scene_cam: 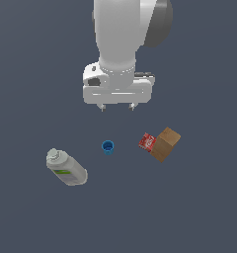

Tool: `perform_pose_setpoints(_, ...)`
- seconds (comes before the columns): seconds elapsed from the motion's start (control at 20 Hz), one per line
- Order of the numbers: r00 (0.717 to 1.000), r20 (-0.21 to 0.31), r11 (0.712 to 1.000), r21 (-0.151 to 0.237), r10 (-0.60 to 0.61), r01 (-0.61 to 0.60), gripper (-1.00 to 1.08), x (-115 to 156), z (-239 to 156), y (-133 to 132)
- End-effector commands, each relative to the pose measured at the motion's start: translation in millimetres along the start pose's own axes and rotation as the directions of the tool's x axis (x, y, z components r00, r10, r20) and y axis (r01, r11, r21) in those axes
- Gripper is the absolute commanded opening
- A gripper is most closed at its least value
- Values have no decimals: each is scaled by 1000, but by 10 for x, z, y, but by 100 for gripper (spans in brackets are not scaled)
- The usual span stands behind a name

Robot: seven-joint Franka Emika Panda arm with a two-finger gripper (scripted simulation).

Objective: Pick up a designated object from a clutter of objects.

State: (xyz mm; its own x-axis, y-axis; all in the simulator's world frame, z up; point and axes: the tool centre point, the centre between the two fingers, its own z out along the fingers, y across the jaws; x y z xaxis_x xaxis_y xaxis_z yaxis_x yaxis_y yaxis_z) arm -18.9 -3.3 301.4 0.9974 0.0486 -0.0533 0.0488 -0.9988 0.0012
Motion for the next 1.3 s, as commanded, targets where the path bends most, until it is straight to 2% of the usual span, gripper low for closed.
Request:
perform_pose_setpoints(0.0,1000,0,1000,0,0,0,100,0,0,0)
perform_pose_setpoints(0.85,998,-6,998,-10,-68,68,100,-4,-24,-109)
perform_pose_setpoints(1.05,993,-8,993,-15,-120,120,100,64,59,-256)
perform_pose_setpoints(1.25,977,-12,977,-24,-213,213,100,171,210,-531)
